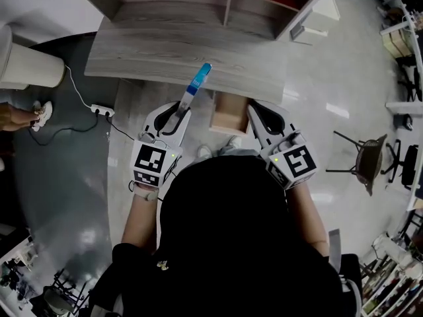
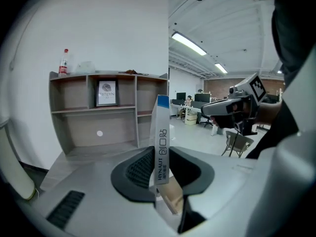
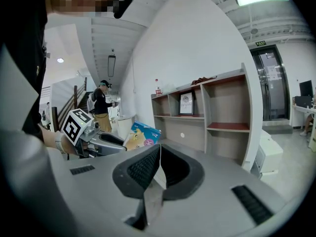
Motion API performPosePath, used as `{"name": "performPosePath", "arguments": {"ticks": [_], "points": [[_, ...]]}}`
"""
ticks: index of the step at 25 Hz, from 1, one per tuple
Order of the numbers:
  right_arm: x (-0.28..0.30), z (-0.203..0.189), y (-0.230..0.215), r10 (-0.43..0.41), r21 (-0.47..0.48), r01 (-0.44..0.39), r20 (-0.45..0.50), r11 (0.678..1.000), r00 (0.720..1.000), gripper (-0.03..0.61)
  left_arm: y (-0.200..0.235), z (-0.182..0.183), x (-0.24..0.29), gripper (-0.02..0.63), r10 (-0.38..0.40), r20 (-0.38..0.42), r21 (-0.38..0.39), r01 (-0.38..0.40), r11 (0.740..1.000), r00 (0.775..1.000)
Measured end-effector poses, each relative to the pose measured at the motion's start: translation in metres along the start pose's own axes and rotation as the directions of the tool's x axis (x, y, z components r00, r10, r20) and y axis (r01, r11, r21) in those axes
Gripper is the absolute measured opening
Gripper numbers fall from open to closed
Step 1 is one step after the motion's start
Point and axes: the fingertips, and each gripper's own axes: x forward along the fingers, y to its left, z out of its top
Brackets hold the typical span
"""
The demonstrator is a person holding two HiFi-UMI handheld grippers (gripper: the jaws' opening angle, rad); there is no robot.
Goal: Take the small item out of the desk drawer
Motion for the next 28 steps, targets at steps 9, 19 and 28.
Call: {"name": "performPosePath", "arguments": {"ticks": [9, 19, 28], "points": [[0.008, 0.011, 0.017, 0.014, -0.037, -0.013, 0.029, 0.999, 0.999, -0.002, 0.008, 0.008, -0.018, 0.098, 0.029, 0.057, -0.005, -0.028, 1.000, 0.998], [0.001, 0.010, 0.022, 0.000, -0.036, 0.001, 0.050, 0.999, 0.999, -0.002, -0.002, 0.004, -0.022, 0.098, 0.025, 0.056, -0.015, -0.024, 1.000, 0.998], [-0.006, 0.003, 0.021, -0.006, -0.038, 0.008, 0.036, 0.999, 0.999, -0.002, -0.008, 0.001, -0.019, 0.098, 0.016, 0.049, -0.009, -0.016, 1.000, 0.999]]}}
